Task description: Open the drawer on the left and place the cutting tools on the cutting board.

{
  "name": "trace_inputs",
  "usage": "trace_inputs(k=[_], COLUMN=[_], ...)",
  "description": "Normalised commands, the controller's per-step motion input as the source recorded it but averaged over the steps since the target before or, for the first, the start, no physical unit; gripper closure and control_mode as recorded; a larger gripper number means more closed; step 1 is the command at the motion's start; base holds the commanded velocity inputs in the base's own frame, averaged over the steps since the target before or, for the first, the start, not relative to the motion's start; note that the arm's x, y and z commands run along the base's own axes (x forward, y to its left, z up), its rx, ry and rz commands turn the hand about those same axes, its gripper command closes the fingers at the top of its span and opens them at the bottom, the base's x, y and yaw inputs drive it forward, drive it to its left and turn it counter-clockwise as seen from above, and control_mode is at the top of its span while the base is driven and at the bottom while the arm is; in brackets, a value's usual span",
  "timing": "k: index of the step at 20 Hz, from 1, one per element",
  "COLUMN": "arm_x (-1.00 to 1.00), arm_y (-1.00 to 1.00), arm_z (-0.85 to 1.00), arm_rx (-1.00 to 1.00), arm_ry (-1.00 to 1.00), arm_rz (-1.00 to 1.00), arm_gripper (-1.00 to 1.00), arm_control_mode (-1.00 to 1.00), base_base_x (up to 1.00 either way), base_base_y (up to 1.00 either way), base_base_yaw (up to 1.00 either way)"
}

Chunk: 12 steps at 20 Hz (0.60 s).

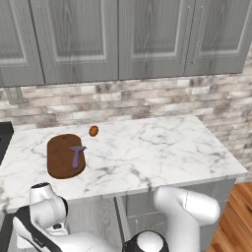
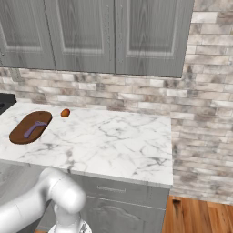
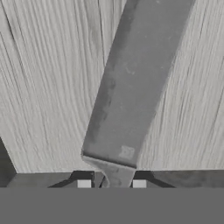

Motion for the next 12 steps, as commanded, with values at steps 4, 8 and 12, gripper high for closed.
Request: trace_inputs(k=[4, 8, 12], arm_x=[-0.58, -0.33, -0.22], arm_y=[-0.08, -0.07, -0.14], arm_z=[0.72, 0.80, 0.81], arm_rx=[0.09, 0.04, 0.00], arm_ry=[0.02, 0.00, -0.06], arm_rz=[0.06, 0.09, 0.03], arm_gripper=[1.00, 1.00, 1.00], arm_control_mode=[-1.00, -1.00, -1.00], base_base_x=[0.00, 0.00, 0.00], base_base_y=[0.00, 0.00, 0.00], base_base_yaw=[0.00, 0.00, 0.00])
